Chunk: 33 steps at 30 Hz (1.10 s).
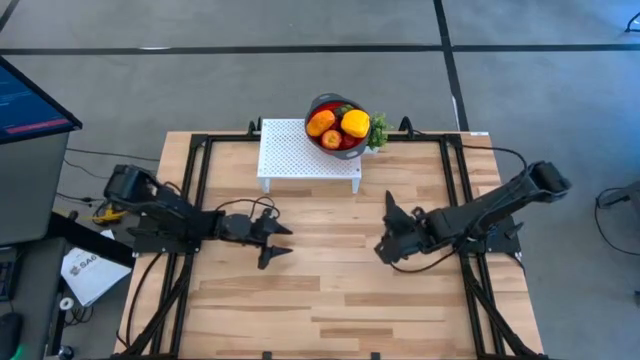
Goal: Pick & Place Fruit
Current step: Put the black knife on the shelf
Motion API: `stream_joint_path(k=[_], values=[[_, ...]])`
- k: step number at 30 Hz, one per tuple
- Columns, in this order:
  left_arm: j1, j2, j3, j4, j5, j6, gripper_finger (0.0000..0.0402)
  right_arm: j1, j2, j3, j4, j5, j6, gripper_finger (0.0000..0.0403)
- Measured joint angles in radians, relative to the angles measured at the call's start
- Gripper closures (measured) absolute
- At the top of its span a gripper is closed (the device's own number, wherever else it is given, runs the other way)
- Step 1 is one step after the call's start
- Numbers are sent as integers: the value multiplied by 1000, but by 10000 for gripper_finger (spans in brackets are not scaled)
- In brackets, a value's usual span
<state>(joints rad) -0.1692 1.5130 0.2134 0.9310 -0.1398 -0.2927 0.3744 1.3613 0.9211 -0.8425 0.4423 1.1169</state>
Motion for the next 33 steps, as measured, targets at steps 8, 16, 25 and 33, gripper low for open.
stream_joint_path(k=[8,16,25,33], values=[[0,95,0,103,0,-1,128,57,166,-93,-9,7,227,131],[0,91,0,124,1,0,128,113,342,-109,41,140,391,180],[0,91,2,144,2,0,128,119,434,-106,92,158,407,283],[0,91,2,153,2,-2,128,132,436,-107,92,146,346,323]])
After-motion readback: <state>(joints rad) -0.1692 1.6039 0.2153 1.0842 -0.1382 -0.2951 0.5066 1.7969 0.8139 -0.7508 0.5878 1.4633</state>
